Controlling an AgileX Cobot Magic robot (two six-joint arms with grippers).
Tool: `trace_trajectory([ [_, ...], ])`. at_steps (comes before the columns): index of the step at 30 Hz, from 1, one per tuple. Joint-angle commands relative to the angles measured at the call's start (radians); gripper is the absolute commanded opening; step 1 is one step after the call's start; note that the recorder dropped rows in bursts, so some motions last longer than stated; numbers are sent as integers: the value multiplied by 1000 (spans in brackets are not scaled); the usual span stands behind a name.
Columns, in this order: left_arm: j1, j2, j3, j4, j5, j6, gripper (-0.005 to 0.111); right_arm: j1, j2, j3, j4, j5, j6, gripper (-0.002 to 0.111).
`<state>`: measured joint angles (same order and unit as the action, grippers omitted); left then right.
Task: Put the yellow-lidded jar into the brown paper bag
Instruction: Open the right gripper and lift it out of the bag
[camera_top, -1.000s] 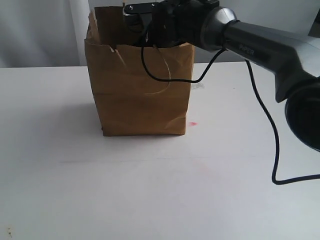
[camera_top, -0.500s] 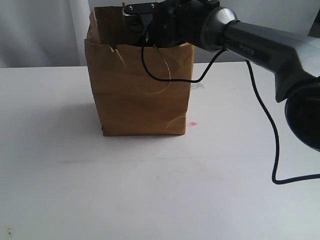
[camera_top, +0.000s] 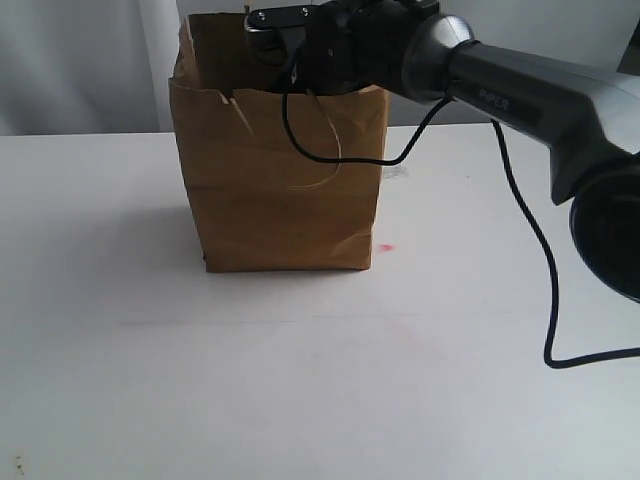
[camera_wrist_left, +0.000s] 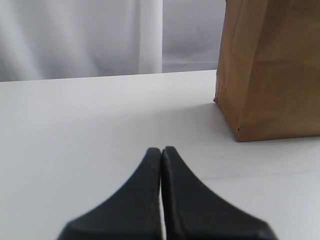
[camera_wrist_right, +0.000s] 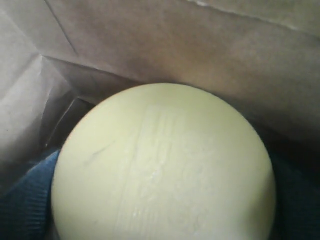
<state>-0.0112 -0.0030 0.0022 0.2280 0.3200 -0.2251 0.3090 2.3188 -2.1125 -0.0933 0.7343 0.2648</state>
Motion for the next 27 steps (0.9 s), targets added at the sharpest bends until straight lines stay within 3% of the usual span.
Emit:
trace_trajectory([
  [1, -5, 3, -2, -4, -9, -4, 1, -4, 0, -8, 17, 11, -3, 86],
  [8, -5, 3, -2, -4, -9, -4, 1, -4, 0, -8, 17, 13, -3, 88],
  [12, -5, 3, -2, -4, -9, -4, 1, -4, 0, -8, 17, 18, -3, 105],
  [27, -5, 3, -2, -4, -9, -4, 1, -4, -9, -8, 21, 10, -6, 105],
])
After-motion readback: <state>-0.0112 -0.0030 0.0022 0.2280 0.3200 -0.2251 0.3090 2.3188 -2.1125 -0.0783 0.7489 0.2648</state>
